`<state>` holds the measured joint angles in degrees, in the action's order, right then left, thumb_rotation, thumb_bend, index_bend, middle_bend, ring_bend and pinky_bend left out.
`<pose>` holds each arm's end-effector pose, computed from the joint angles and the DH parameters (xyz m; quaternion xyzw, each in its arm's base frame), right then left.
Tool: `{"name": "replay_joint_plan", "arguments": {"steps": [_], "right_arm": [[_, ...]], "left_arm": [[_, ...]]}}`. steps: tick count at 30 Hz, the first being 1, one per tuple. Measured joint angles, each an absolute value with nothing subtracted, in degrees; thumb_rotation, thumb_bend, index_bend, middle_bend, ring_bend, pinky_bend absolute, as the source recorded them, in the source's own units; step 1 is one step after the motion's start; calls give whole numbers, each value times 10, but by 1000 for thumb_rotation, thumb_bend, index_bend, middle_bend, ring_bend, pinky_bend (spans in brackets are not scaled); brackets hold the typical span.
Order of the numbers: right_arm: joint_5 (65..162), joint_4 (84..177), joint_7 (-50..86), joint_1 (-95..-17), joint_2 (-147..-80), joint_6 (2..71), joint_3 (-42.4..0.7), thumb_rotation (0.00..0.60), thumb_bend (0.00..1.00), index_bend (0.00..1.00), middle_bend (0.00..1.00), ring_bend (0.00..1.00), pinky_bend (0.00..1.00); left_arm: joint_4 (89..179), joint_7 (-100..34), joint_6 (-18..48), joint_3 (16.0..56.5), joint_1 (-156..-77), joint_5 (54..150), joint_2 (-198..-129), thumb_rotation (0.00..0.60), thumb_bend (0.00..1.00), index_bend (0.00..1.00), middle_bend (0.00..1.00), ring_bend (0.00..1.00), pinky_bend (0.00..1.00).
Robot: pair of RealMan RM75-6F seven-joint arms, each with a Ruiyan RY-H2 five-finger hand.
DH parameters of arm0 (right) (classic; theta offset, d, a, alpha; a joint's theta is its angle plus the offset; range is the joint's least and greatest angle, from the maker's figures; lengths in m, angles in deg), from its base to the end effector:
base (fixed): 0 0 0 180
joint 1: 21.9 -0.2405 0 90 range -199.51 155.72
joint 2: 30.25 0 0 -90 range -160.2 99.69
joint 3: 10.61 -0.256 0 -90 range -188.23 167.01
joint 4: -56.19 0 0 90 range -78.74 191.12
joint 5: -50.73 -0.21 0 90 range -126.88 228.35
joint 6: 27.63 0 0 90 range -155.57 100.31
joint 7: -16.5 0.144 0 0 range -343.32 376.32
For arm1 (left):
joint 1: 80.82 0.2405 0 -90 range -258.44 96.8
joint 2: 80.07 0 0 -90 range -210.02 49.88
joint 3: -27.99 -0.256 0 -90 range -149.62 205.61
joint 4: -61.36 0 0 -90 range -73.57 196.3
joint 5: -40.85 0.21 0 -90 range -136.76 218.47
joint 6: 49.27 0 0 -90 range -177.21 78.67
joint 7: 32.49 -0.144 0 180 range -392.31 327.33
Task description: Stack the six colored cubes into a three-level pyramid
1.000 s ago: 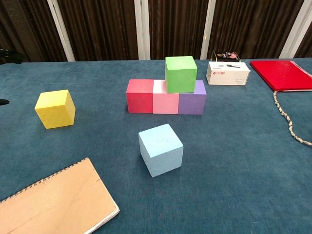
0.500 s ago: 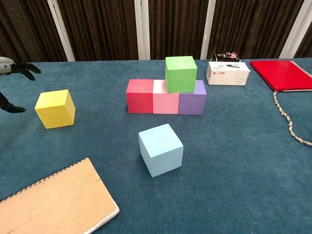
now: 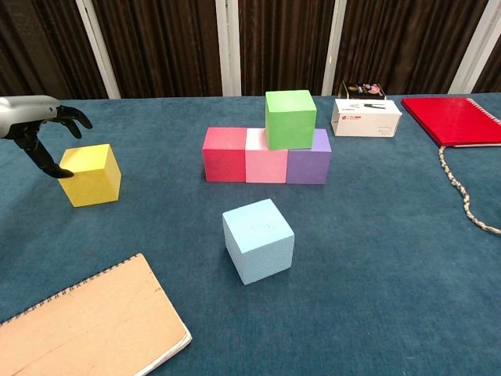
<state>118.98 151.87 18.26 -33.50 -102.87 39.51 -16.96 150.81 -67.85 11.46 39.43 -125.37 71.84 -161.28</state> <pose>-0.3042 -0.2179 0.0811 0.5298 -0.5732 0.3646 0.5078 -0.2031 0.3666 0.0386 -0.6456 -0.4637 -0.2466 0.5544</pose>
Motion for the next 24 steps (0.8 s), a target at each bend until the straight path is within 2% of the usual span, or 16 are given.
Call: {"name": "replay_joint_plan", "arguments": {"steps": [24], "right_arm": [[1183,1517,188,-335,-1026,394,-172,600,343,36,16,0,0]], "left_arm": [[1478,-711,130,394,-1268,677,-1642,600,310,230,227,0,0]]}}
